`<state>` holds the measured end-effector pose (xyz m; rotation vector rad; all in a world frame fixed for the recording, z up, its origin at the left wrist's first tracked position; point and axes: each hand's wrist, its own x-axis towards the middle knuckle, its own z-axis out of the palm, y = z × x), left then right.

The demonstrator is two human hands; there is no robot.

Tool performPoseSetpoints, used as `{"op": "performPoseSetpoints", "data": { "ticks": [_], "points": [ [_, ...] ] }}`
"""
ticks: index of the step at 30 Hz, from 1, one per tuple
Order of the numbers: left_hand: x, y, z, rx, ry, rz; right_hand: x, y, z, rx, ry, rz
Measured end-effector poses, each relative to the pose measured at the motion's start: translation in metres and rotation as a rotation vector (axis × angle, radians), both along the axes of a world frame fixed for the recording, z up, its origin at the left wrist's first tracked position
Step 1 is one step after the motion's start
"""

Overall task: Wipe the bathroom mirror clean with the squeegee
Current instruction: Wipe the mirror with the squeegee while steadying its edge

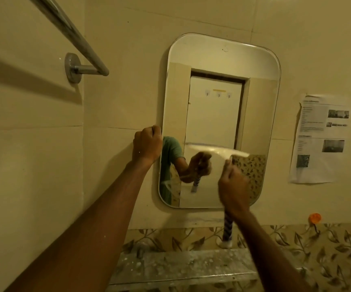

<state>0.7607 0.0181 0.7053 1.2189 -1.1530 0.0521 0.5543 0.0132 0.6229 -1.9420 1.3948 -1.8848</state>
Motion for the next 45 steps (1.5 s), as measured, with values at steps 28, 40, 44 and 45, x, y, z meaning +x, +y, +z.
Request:
{"op": "performPoseSetpoints", "data": {
  "ticks": [28, 40, 44, 45],
  "points": [
    [-0.001, -0.003, -0.009, -0.016, -0.077, 0.073, -0.025, -0.008, -0.083, 0.17, 0.043, -0.056],
    [0.0, -0.01, -0.023, -0.065, -0.039, 0.057, -0.037, -0.022, -0.092, 0.16, -0.019, -0.086],
    [0.001, -0.009, -0.021, -0.073, -0.026, 0.049, -0.032, -0.004, -0.094, 0.21, 0.01, -0.09],
    [0.001, -0.01, -0.022, -0.074, -0.025, 0.041, -0.031, 0.001, -0.085, 0.194, 0.016, -0.074]
  ]
}}
